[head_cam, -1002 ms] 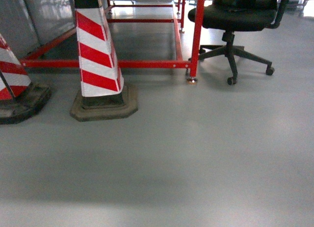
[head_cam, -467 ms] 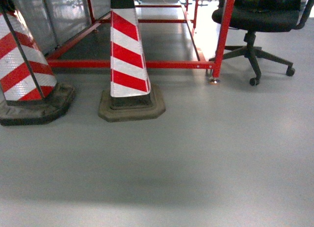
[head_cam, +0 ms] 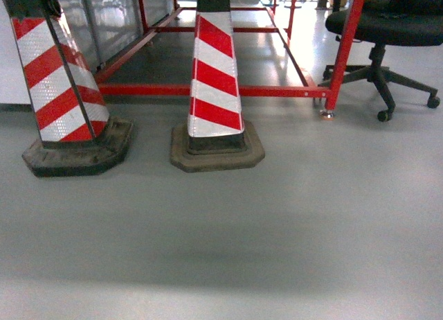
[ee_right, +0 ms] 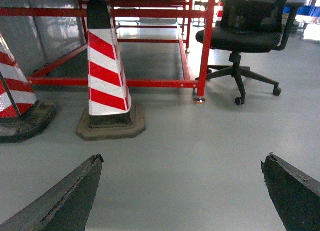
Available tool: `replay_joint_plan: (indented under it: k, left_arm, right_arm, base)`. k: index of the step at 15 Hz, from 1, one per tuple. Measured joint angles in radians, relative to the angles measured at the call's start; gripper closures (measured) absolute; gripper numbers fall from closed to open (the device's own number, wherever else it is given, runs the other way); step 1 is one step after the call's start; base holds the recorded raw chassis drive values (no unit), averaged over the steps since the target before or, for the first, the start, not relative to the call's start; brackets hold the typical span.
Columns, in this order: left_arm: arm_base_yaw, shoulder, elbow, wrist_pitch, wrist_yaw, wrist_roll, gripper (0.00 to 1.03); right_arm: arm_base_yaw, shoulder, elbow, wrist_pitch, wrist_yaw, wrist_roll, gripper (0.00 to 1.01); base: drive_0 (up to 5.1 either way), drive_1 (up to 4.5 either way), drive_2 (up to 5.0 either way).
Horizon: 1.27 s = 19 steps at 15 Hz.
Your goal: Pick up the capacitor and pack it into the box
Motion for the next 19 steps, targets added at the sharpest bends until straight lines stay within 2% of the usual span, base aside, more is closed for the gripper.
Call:
replay_joint_plan:
  k: [5,19]
  left_arm:
    - [0.000,0.000,0.000,-0.002,0.002,0.000,0.60]
    - [0.000,0.000,0.000,0.003,0.003,0.000,0.60]
  right_arm:
    - [0.000,0.000,0.000,0.000,0.000,0.000,0.03]
    - [0.000,0.000,0.000,0.001,0.003,0.000,0.03]
  base:
    - [0.0,0.00,0.0]
    - [0.0,3.86,-3.9]
